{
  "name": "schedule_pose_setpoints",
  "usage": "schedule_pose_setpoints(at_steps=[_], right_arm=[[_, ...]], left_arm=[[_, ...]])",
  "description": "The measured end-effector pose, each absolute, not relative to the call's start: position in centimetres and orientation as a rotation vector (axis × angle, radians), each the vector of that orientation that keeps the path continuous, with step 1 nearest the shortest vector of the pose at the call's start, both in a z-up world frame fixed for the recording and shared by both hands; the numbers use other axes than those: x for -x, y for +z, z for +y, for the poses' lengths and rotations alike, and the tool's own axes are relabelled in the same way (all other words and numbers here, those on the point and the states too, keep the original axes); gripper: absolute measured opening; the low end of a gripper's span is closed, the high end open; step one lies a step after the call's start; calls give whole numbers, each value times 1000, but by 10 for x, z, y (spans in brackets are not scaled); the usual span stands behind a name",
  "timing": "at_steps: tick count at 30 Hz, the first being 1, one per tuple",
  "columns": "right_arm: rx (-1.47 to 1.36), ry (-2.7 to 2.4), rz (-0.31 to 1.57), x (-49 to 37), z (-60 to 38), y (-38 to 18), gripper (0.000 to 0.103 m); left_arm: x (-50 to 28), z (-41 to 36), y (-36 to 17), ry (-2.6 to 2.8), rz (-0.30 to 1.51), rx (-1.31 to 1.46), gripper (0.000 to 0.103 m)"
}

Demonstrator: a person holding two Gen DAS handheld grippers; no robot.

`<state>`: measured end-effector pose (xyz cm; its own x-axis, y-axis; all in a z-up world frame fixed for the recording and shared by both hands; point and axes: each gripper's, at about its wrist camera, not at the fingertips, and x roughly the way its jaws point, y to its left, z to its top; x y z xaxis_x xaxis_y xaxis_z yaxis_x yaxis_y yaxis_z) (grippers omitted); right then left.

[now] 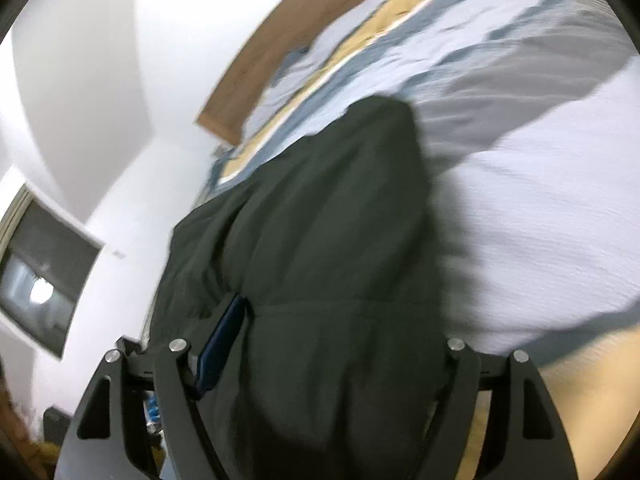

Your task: Fold large clothes

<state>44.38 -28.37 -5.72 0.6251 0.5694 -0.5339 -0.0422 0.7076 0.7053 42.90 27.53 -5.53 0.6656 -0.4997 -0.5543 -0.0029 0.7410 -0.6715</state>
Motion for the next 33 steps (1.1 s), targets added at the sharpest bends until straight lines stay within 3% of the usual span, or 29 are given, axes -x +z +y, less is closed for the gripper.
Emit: schedule_pose_setpoints(at_steps=[9, 13, 18, 23, 33], right_arm=[[-581, 144, 851, -385, -307, -18, 76], [-539, 181, 831, -337, -292, 12, 76], [-487, 243, 813, -276, -249, 47, 76], [-377, 269, 790, -224, -205, 73, 76], [-240, 234, 731, -152, -140, 71, 77]], left_arm=[[-345, 285, 0, -133, 734, 670, 86], [-284, 307, 24, -126, 711, 592, 96], [-211, 255, 63, -104, 672, 422, 102], [-157, 213, 78, -91, 643, 340, 102], [-113, 128, 59, -70, 641, 158, 102]])
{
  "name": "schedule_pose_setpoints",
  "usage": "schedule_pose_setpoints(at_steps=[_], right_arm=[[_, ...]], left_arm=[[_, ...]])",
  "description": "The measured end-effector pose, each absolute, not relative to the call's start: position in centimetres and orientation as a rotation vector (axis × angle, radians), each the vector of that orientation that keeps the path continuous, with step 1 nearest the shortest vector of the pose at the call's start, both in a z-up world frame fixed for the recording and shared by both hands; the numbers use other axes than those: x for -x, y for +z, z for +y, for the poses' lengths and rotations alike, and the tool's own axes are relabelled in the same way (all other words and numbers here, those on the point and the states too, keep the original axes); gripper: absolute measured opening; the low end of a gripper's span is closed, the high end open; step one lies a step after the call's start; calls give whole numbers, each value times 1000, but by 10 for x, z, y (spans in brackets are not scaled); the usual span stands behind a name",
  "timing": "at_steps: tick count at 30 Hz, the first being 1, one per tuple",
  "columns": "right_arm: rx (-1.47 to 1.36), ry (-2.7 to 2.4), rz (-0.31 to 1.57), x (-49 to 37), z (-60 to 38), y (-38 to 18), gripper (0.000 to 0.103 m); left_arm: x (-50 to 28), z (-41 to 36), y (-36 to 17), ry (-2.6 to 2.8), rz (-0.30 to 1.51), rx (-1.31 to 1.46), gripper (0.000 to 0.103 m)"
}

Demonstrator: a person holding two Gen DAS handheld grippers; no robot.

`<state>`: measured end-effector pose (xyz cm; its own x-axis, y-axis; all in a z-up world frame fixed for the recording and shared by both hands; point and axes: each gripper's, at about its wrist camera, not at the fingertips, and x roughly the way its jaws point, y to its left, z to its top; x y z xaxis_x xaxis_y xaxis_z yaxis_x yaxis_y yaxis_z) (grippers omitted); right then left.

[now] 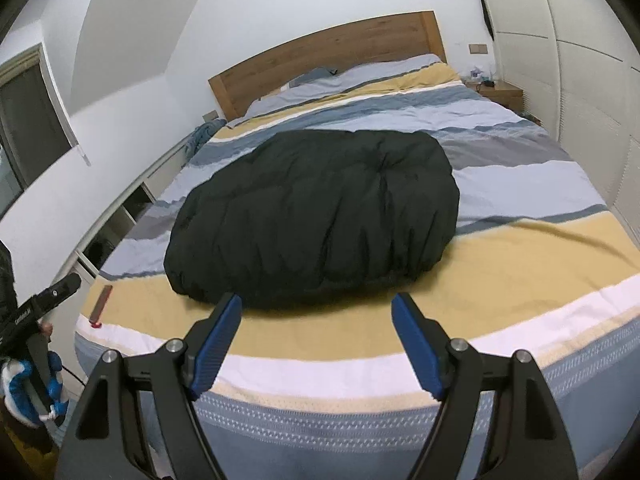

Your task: Fold large clothes

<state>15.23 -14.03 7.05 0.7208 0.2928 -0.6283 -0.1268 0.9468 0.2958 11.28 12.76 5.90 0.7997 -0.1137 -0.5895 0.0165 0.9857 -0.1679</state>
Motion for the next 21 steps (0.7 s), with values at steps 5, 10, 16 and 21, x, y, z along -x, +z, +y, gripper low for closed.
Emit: schedule_pose_setpoints(at_steps=[5, 10, 16, 21], right_arm=[[-198, 161, 701, -120, -120, 62, 77], [-162, 112, 664, -95, -108, 57, 77], [-119, 71, 621, -75, -100, 54, 77], [-108, 70, 626, -72, -96, 50, 77]], left_arm=[[-88, 97, 48, -18, 591, 100, 102], [-73, 89, 32, 8, 590, 144, 102], [-59, 83, 23, 76, 564, 87, 102], [-58, 84, 16, 80, 579, 81, 102]])
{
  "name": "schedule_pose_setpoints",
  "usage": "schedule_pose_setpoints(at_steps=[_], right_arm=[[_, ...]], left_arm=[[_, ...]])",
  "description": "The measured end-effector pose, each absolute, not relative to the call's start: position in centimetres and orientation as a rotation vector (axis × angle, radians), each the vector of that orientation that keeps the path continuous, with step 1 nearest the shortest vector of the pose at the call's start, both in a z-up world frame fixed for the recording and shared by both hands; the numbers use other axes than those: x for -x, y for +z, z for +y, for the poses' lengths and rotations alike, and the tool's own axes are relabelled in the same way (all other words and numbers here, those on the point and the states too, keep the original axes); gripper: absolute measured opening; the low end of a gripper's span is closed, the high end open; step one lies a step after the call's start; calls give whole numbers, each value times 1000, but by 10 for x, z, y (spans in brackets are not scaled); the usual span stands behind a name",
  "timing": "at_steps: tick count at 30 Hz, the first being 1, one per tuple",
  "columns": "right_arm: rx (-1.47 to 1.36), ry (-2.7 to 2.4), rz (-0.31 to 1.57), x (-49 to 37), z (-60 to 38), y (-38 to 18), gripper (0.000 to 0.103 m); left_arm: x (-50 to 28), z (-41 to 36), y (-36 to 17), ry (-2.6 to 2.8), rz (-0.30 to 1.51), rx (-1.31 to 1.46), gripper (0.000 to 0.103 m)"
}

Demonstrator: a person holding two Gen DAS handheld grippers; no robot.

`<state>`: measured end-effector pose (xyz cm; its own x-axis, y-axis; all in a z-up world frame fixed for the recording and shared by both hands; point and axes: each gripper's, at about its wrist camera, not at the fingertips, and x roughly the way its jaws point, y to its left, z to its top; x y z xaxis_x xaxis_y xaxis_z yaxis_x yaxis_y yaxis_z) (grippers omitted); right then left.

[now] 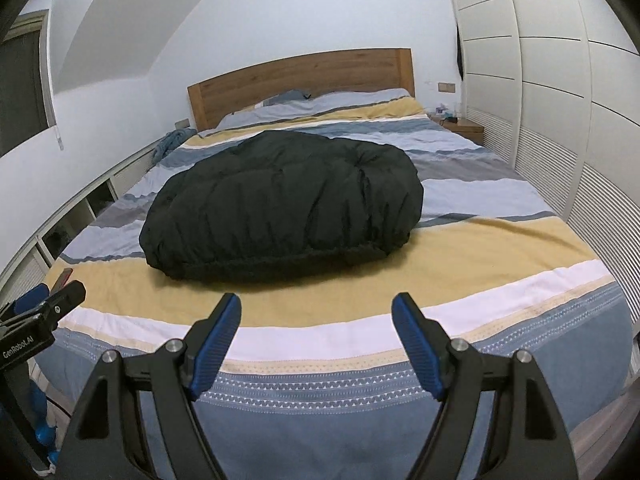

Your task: Fold large clothes

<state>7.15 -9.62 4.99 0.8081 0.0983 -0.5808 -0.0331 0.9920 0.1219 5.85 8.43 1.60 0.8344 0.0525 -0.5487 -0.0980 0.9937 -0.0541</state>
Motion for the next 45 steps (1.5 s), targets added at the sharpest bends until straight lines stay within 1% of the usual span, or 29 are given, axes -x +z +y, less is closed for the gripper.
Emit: schedule_pose_setpoints(at_steps=[11, 45], right_arm=[[-76, 67, 641, -73, -94, 42, 77], [-53, 64, 691, -85, -96, 23, 77]], left_arm=[[-61, 80, 3, 69, 601, 60, 102], [-69, 76, -7, 78, 633, 30, 103]])
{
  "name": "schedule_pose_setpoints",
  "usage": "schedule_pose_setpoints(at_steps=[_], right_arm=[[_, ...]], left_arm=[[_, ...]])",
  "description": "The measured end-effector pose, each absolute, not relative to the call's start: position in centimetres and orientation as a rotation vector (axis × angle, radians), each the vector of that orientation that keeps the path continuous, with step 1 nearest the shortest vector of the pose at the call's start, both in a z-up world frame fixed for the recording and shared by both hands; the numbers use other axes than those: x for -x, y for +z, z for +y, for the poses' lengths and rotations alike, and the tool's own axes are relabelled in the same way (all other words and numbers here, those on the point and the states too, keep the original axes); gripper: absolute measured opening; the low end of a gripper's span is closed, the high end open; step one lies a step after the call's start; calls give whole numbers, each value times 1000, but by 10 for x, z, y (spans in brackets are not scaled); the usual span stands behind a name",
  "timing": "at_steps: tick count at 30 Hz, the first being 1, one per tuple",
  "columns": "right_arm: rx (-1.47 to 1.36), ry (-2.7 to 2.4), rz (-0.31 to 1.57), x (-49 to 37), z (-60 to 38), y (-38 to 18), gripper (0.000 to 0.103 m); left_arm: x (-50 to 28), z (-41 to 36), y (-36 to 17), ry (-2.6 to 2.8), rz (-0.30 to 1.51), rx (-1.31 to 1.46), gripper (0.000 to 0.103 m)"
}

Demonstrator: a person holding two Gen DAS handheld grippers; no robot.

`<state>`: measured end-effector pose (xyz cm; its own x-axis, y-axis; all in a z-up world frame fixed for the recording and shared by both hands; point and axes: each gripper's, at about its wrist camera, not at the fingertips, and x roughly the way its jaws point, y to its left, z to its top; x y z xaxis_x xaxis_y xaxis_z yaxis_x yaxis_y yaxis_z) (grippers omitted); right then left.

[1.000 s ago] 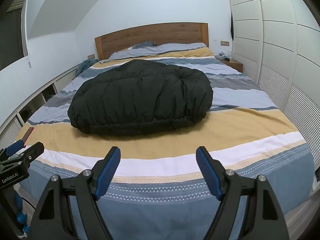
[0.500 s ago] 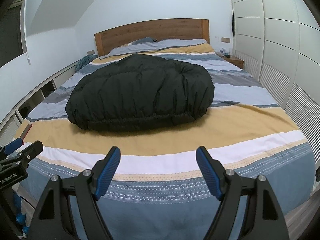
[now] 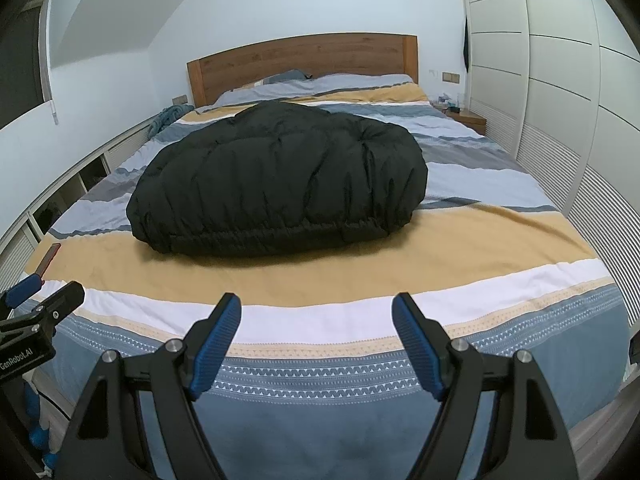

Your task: Fold large clothes

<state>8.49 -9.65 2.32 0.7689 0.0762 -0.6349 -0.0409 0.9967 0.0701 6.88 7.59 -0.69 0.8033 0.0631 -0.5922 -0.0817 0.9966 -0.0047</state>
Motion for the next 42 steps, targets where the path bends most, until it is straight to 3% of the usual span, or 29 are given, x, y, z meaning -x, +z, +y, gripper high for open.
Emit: schedule_pose_setpoints(at_steps=[42], right_arm=[[-46, 57, 712, -84, -104, 17, 77]], left_arm=[[-70, 81, -14, 61, 660, 20, 103]])
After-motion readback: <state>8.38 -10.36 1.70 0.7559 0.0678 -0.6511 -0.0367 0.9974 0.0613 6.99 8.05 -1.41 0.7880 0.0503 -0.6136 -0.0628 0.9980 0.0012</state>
